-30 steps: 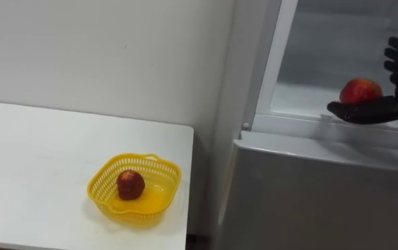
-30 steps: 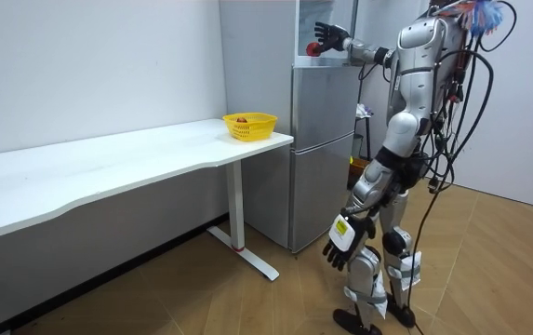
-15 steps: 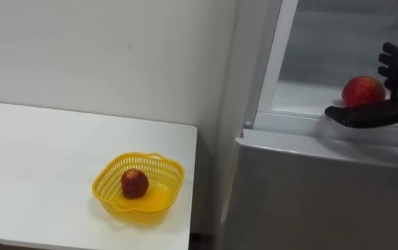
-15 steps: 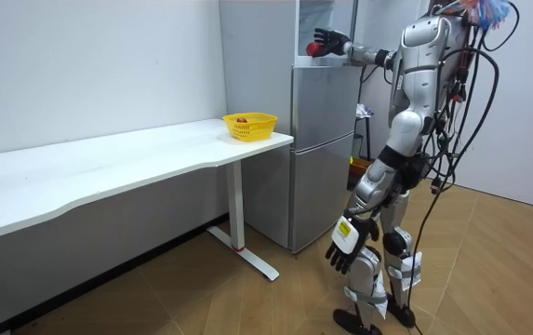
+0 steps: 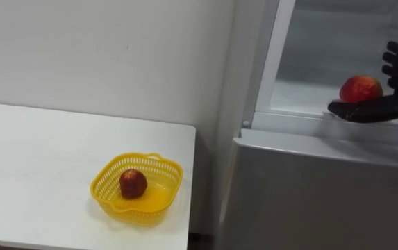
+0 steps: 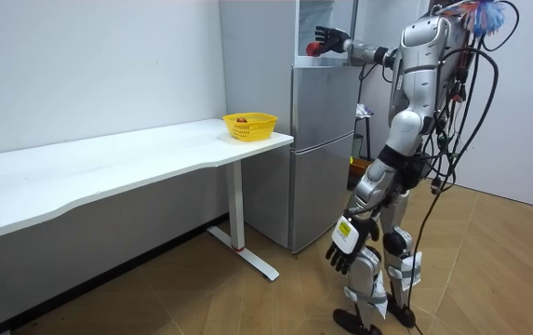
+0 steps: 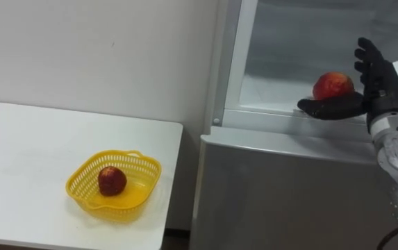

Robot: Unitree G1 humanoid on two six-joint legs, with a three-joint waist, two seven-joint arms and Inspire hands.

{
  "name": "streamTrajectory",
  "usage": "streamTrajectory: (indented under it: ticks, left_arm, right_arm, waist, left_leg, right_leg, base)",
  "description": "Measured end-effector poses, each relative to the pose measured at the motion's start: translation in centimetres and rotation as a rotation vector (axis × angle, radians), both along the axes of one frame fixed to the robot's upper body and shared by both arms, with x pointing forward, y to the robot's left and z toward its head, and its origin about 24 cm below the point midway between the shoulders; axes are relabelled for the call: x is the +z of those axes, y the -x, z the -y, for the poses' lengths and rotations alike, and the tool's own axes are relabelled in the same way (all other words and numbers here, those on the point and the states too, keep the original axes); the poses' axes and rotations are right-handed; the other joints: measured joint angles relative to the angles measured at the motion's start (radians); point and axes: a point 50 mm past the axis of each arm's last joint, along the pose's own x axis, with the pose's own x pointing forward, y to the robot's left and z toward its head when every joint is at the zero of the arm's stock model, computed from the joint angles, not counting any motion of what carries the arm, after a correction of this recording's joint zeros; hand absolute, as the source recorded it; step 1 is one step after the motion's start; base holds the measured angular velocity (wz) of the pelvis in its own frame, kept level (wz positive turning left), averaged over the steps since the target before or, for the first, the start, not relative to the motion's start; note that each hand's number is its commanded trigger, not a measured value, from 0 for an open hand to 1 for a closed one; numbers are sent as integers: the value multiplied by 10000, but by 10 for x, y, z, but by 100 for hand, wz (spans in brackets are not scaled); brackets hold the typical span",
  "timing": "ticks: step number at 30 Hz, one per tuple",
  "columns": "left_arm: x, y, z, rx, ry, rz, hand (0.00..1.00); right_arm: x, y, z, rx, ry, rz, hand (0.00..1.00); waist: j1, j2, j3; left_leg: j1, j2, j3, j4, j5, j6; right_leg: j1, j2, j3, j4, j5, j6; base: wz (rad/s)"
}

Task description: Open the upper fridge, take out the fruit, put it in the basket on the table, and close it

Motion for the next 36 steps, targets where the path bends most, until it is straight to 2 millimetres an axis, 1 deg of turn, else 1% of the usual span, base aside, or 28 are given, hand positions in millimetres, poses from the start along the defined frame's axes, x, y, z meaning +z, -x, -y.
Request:
streamTrajectory:
  ticks: [2, 7, 17, 20, 21, 22, 25, 34, 36]
  left_arm:
    - [0, 0, 0, 30, -1, 3, 0]
    - [1, 2, -4, 361, -117, 69, 0]
    - [3, 10, -11, 910, -284, -32, 0]
    - [3, 14, -12, 1046, -317, -122, 0]
    - [3, 15, -13, 1099, -331, -180, 0]
    - [3, 16, -13, 1117, -346, -229, 0]
    - [3, 19, -13, 1171, -375, -354, 0]
    - [3, 22, -14, 1239, -401, -407, 0]
    - [3, 22, -14, 1231, -403, -391, 0]
  right_arm:
    - [-2, -1, 3, -18, -57, -162, 0]
    - [-15, -2, 11, -18, -474, -832, 0]
    - [-20, -2, 12, 294, -545, -1273, 0]
    - [-22, -2, 12, 388, -587, -1376, 0]
    - [-22, -2, 13, 400, -641, -1472, 0]
    - [-22, -2, 13, 391, -680, -1515, 0]
    - [-25, -1, 17, 407, -798, -1662, 0]
    - [-27, 0, 20, 644, -917, -1899, 0]
    - [-28, 0, 20, 665, -964, -1894, 0]
  waist:
    - [10, -1, 0]
    - [9, -5, 0]
    - [17, -18, -12]
    - [4, -35, -60]
    - [-11, -36, -98]
    - [-27, -38, -106]
    - [-31, -24, -113]
    - [27, -15, -98]
    - [30, -45, -76]
  left_leg:
    - [-5, 2, 8, 56, 0, 0]
    - [-9, 16, -5, 90, -1, 0]
    - [-63, 2, -44, 127, -3, 3]
    - [-90, -9, -110, 175, -3, 3]
    - [-160, -19, -153, 252, -4, 3]
    - [-174, -21, -198, 273, -4, 3]
    - [-162, -20, -220, 282, -3, 2]
    - [-158, -13, -276, 236, -2, 0]
    - [-158, -8, -276, 230, -2, 0]
  right_leg:
    - [14, -2, -5, 1, 0, 0]
    - [29, -4, -27, -1, 0, 0]
    - [36, -9, -142, 19, 1, -1]
    - [33, -7, -252, 19, 1, -1]
    - [32, -8, -374, 19, 1, -2]
    - [44, -7, -444, 18, 1, -2]
    - [84, 1, -451, 11, 1, -2]
    - [94, 12, -431, 8, 1, -2]
    - [87, 15, -395, 6, 1, -2]
  base:
    - [0]
    - [0]
    - [0]
    - [4]
    - [15]
    - [14]
    - [4]
    - [0]
    - [0]
